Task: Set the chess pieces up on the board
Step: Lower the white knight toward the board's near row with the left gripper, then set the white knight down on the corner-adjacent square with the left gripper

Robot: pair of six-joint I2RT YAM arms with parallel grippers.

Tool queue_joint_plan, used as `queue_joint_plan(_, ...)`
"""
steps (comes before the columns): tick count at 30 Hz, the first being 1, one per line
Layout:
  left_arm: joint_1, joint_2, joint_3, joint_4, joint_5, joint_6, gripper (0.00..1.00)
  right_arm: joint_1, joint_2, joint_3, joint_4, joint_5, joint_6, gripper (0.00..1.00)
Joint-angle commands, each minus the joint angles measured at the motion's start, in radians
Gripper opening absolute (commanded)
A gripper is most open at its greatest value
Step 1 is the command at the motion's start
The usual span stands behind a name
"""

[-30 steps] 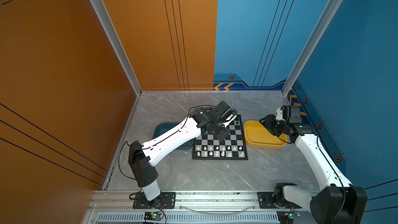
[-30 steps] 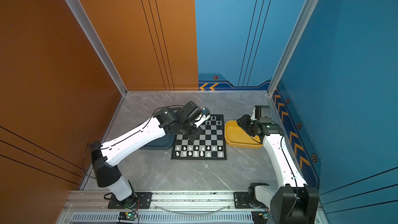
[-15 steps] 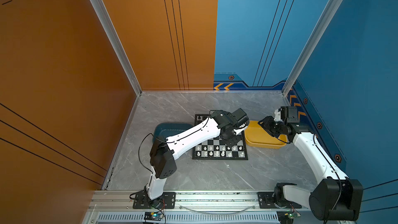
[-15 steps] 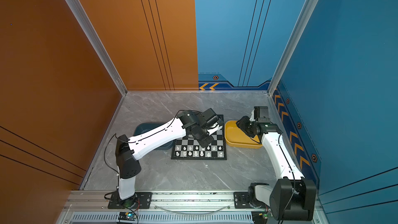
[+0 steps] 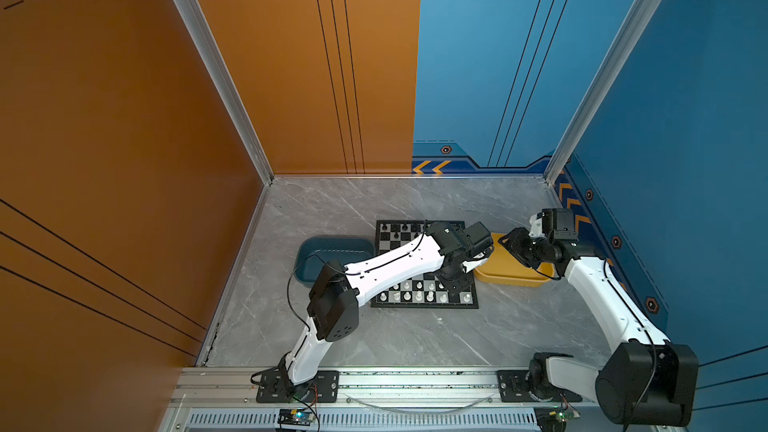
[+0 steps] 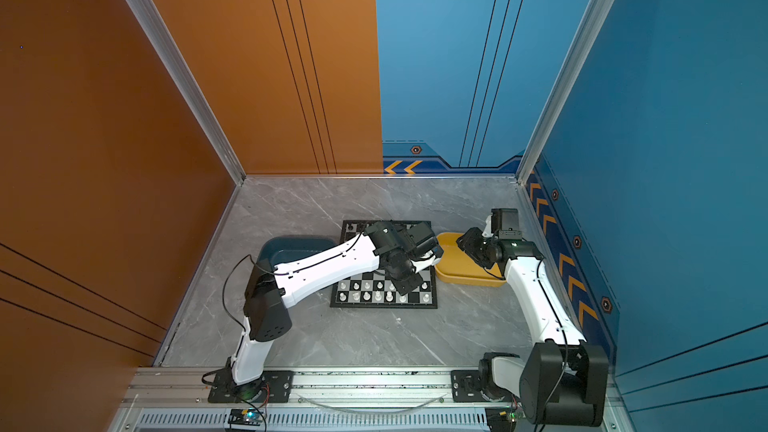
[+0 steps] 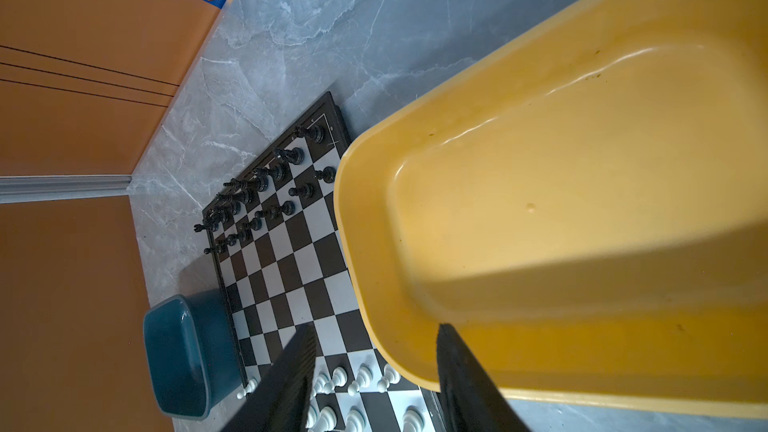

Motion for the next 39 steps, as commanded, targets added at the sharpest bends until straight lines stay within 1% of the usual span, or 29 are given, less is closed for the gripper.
queue_joint_plan(1, -0.011, 0.033, 0.034, -0.037, -0.001, 0.014, 0.0, -0.015, 0.006, -0.014, 0.013, -0.016, -0.021, 0.5)
queue_joint_plan(11, -0.025, 0.103, 0.073, -0.044, 0.007, 0.008, 0.0, -0.062, -0.039, -0.036, 0.013, -0.019, -0.027, 0.51)
queue_joint_plan(19, -0.029, 0.164, 0.136, -0.111, -0.001, 0.017, 0.0, -0.103, -0.075, -0.067, 0.013, -0.027, -0.029, 0.51)
queue_joint_plan(39, -0.036, 0.22, 0.181, -0.133, 0.007, 0.014, 0.0, -0.124, -0.085, -0.092, 0.024, -0.039, -0.03, 0.51)
